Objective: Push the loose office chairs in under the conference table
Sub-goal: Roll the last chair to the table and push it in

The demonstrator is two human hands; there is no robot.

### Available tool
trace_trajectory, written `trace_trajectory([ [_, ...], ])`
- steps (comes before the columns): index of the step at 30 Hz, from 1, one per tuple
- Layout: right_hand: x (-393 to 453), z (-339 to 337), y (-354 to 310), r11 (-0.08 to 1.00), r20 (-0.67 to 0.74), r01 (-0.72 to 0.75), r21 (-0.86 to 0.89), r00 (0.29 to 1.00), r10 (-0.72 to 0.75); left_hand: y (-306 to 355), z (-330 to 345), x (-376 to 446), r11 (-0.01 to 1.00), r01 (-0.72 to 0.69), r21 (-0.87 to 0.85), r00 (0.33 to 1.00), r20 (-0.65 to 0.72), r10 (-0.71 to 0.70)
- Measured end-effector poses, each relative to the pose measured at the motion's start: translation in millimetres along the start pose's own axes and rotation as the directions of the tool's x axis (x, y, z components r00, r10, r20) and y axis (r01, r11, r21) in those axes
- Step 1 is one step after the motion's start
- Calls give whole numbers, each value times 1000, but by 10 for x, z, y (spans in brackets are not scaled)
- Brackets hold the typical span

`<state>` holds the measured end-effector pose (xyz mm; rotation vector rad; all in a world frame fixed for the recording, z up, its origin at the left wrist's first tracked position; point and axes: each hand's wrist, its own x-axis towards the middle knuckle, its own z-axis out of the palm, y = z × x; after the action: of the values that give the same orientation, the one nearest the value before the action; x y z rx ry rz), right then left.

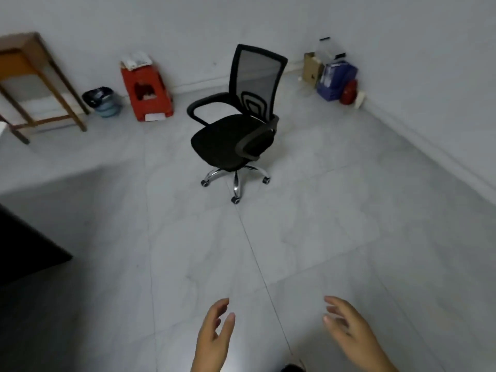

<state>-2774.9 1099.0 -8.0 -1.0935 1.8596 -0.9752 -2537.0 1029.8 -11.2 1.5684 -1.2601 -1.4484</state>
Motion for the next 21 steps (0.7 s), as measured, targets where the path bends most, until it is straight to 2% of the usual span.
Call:
trace_trajectory([
  [3,448,-377,11,999,-122,31,15,992,-29,383,414,392,998,-67,0,997,46,67],
  [6,796,-637,21,998,-133,31,54,991,-24,576,750,672,997,-75,12,989,126,73],
  [12,1522,-959,347,962,-65,-211,173,972,225,712,1358,1484,994,-27,107,995,102,16],
  [14,1950,-1065,373,962,-55,-230,149,969,240,857,1581,1920,992,-32,121,995,95,20],
  [17,2867,-1319,287,984,-188,-135,115,970,155,1264,1959,2714,998,-27,50,995,97,22],
  [19,3541,-1531,81,990,-228,-80,120,968,106,1643,2183,3295,998,-61,7,992,108,60],
  [21,4146,-1752,-191,992,-269,-32,122,961,64,2069,2413,3826,996,-82,22,979,189,76],
])
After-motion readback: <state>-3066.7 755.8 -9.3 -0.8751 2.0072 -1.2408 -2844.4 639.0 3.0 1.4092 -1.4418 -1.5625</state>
